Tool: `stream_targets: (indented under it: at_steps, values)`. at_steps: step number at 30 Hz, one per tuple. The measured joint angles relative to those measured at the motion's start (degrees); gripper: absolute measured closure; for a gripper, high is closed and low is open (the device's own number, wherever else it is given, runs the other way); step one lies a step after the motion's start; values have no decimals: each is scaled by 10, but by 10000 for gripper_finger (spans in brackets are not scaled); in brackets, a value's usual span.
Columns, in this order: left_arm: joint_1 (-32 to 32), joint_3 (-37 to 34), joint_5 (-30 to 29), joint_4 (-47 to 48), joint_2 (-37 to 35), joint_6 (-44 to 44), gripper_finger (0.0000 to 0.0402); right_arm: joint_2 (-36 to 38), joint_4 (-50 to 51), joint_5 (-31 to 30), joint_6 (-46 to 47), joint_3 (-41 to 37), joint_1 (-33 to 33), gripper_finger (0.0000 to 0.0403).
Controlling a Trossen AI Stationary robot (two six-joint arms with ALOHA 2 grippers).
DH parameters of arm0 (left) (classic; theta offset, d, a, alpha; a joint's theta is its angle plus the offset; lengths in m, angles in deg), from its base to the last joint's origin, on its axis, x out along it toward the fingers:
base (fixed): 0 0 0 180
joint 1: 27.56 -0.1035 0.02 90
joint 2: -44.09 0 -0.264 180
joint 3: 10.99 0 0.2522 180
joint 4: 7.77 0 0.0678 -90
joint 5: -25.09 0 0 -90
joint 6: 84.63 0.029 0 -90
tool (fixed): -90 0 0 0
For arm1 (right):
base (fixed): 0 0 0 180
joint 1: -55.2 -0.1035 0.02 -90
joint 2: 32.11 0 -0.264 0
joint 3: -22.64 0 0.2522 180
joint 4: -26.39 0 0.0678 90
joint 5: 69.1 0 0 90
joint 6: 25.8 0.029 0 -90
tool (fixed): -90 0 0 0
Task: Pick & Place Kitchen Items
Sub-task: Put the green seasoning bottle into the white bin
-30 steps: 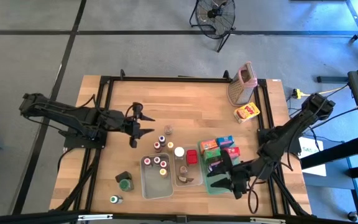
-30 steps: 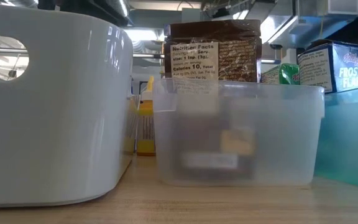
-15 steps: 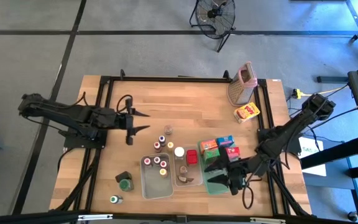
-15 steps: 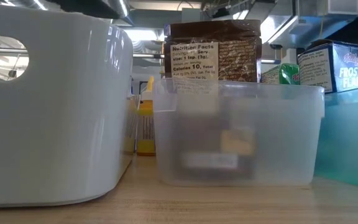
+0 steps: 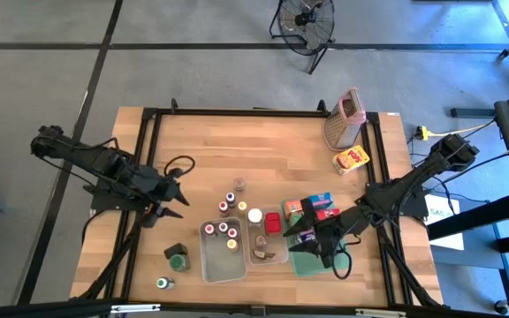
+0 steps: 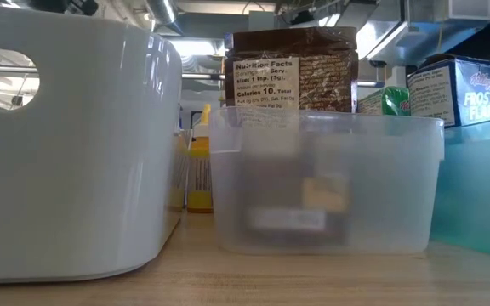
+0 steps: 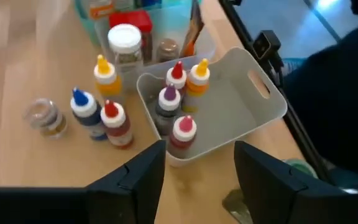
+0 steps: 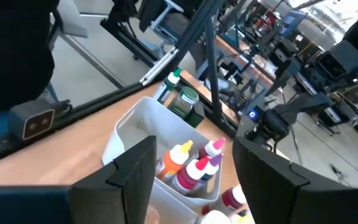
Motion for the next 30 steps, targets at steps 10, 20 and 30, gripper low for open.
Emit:
stream_targets:
  at_steps: [10, 20, 30]
  values:
    - [3, -12, -35, -146, 14, 154, 199, 0, -25, 3, 15, 0, 0, 190]
    - [2, -12, -39, -201, 14, 231, 198, 0, -25, 3, 19, 0, 0, 190]
    - [3, -12, 13, -188, 13, 254, 133, 0, -25, 3, 26, 0, 1, 189]
